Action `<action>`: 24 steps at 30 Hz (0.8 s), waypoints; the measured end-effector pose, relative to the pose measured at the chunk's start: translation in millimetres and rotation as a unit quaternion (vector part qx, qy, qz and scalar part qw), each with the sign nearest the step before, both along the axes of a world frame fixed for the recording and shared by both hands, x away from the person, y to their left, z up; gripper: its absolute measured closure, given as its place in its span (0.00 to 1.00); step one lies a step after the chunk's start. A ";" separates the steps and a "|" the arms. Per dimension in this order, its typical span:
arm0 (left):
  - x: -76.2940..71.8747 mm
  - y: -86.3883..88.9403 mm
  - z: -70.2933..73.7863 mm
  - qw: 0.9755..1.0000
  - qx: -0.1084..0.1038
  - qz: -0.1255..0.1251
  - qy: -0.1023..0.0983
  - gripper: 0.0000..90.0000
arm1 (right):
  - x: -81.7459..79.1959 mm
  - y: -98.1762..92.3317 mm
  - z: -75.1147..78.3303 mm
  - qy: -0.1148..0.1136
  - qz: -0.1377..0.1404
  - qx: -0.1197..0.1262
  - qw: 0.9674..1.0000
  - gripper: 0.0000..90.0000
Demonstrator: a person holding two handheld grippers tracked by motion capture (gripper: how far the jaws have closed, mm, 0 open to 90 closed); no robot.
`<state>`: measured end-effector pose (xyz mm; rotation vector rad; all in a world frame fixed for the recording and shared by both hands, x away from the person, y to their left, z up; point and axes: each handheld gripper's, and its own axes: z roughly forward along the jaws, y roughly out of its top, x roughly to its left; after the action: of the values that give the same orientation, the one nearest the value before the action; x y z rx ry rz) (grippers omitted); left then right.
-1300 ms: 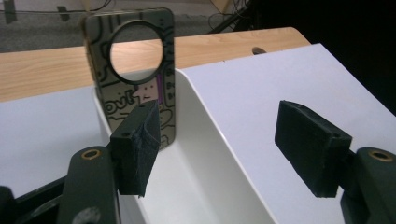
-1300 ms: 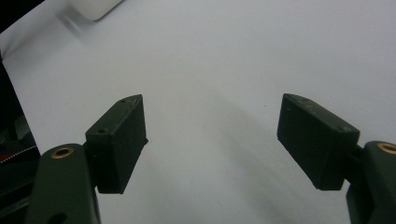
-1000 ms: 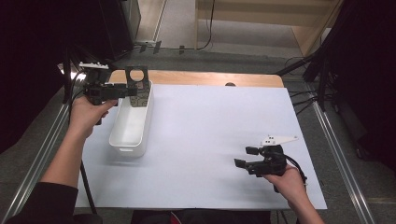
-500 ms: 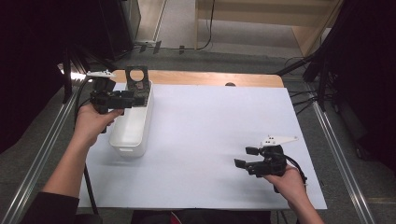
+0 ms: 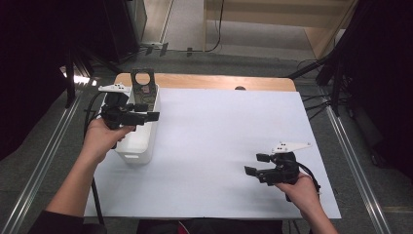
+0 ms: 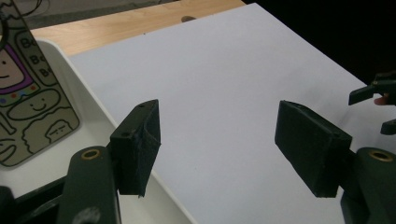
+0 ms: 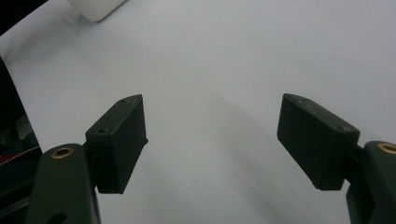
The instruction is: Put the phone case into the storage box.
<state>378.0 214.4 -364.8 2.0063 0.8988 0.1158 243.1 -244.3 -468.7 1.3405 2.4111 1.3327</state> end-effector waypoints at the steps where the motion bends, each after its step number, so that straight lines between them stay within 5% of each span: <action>1: -1.8 -1.0 -0.9 1.000 0.001 -0.002 -0.002 0.35 | 0.1 0.0 0.0 0.000 0.000 0.000 1.000 0.26; 24: -49.5 -17.9 -15.4 0.997 0.006 -0.069 -0.030 0.35 | -1.5 -0.3 0.9 0.000 0.000 -0.001 1.000 0.26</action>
<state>328.6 196.6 -380.2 2.0581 0.7208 0.1024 241.6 -244.6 -467.8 1.3399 2.4109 1.3303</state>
